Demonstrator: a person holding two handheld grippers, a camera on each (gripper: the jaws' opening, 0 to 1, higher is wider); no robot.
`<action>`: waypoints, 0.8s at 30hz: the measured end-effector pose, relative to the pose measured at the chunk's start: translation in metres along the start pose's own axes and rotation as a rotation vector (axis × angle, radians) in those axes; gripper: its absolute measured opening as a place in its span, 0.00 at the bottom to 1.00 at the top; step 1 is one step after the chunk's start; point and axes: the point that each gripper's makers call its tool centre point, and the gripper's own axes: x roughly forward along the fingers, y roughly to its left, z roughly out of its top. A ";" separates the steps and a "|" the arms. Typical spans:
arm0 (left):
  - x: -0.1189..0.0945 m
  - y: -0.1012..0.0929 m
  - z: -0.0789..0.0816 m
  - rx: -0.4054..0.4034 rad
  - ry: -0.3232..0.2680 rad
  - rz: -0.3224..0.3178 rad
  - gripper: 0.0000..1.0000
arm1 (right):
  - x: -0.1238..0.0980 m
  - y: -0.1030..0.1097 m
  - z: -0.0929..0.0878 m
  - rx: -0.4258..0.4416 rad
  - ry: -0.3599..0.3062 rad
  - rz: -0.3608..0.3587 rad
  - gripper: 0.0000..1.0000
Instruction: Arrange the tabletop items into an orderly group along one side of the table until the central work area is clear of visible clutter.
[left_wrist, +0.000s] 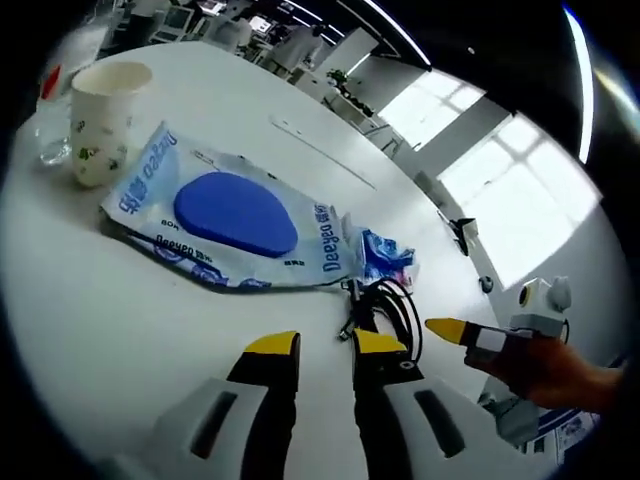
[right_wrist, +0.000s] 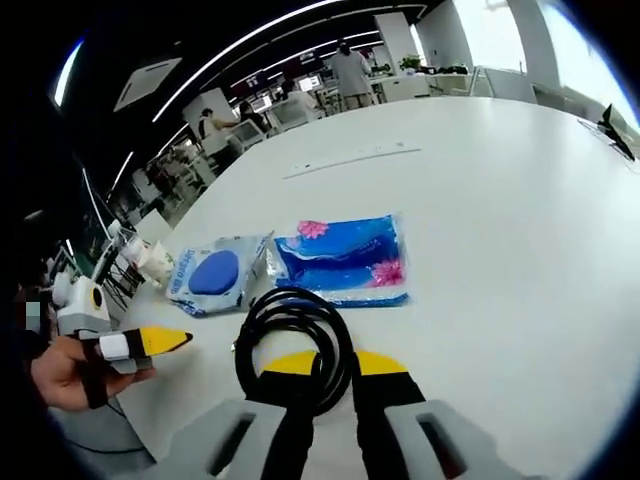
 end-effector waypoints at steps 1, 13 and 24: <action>0.004 -0.002 -0.001 0.000 0.006 -0.004 0.19 | 0.000 -0.002 -0.001 0.002 0.001 -0.001 0.10; 0.024 -0.023 -0.012 0.009 0.046 -0.028 0.22 | 0.007 -0.007 -0.007 0.017 0.025 0.008 0.12; 0.038 -0.038 -0.028 0.020 0.087 -0.025 0.20 | 0.006 -0.005 -0.008 0.022 0.034 0.016 0.12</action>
